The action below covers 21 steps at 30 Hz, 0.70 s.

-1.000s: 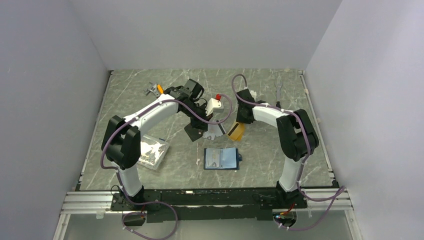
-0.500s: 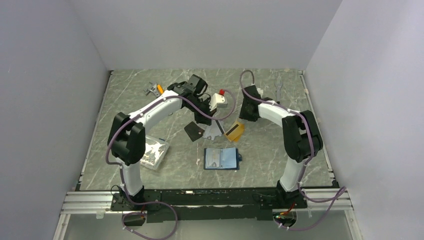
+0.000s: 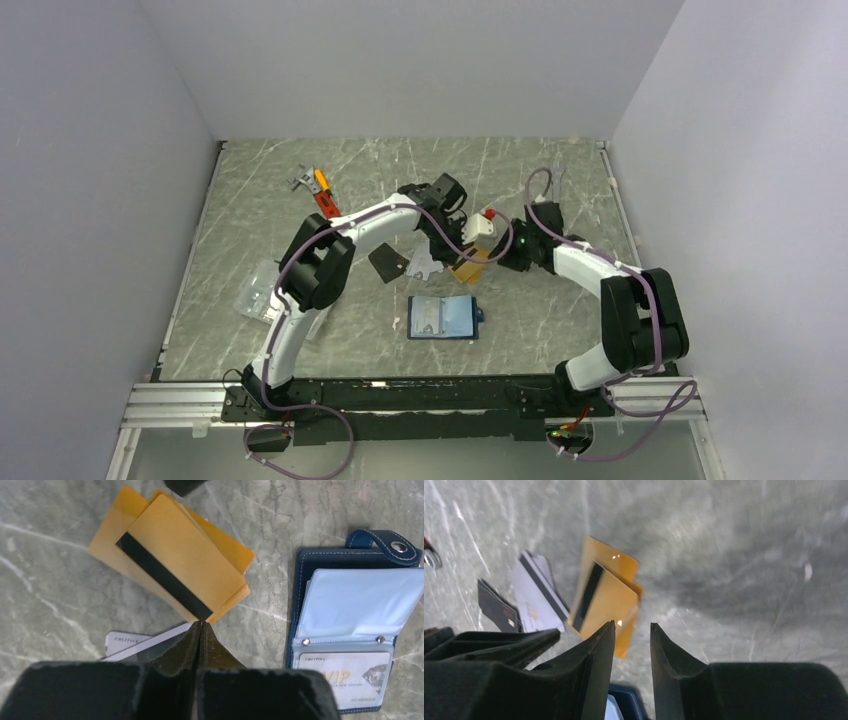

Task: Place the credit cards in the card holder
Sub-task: Move the storage box to the center of the board.

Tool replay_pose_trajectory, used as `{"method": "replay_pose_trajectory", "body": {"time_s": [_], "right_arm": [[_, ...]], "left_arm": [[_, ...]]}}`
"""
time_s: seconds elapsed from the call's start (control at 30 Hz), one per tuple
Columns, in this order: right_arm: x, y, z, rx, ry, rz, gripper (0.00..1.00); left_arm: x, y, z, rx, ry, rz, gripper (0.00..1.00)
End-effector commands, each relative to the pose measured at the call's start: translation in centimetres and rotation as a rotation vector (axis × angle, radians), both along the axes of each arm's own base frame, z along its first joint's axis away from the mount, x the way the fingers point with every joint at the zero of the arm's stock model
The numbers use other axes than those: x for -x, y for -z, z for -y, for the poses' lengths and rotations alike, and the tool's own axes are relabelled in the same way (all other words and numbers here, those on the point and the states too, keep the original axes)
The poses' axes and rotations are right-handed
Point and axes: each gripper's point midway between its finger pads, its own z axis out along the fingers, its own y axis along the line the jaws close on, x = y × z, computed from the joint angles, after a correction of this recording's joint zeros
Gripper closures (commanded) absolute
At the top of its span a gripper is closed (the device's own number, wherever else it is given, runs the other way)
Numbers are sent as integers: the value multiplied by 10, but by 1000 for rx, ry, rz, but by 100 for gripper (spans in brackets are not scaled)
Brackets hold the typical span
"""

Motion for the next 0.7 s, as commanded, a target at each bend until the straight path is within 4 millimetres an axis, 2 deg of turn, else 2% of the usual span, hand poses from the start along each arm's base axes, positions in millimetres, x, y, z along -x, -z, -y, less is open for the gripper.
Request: {"method": "replay_pose_trajectory", "body": {"time_s": [0.0,0.2,0.47,0.67], "right_arm": [[4,-9,-19,-241,-12,46,66],[12,0,-20,-312,-14,30,64],[18,4,-28,-456,-1,20,62],[21,11,-32,-496,1,-3,62]], "left_arm": [[-13,-12,17,29,29,98,97],[-19,3,13,-22,15,150,97],[-28,4,17,-32,-5,191,98],[-22,13,21,-44,7,178,98]]}}
